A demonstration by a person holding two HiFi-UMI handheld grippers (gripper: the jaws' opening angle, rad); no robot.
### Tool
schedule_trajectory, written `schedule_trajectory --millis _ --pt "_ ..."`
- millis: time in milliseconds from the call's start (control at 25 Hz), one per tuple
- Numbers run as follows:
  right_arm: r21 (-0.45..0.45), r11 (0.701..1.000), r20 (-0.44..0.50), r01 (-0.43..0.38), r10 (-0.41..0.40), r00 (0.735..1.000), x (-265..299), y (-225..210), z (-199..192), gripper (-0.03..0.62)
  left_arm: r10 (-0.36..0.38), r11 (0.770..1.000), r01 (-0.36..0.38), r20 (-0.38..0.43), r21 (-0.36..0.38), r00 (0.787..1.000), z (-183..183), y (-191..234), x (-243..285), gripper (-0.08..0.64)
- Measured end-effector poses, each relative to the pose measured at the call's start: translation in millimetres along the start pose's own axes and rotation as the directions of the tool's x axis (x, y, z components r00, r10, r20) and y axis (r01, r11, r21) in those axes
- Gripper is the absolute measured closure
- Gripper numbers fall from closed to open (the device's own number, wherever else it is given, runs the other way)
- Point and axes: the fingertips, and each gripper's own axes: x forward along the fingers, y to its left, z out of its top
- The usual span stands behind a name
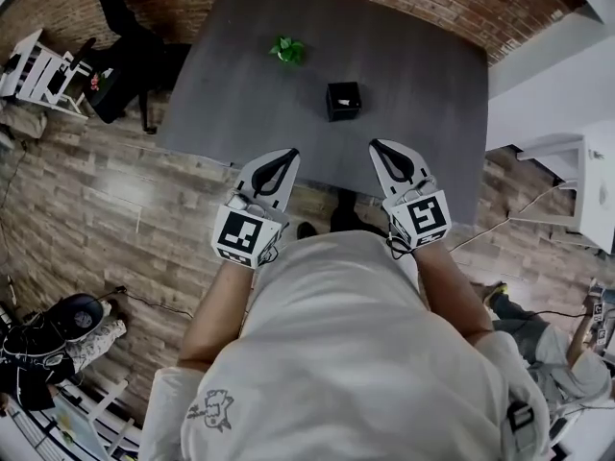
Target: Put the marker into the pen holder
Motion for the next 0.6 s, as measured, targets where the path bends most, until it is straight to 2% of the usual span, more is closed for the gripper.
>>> schedule_trajectory --millis 320,600 --pt "-0.012 1.0 0.024 -0.007 0.007 1.0 -17.5 11.4 5.4 0.586 0.012 1.0 -0.013 0.031 0.009 0.999 9.5 -11.9 -9.7 0.549" --pt "-0.011 0.999 0.054 -0.05 0.05 0.997 -30.1 -2.2 8.7 0.586 0.056 0.998 -0.056 0.03 0.0 0.998 15.0 -29.0 -0.4 0.549"
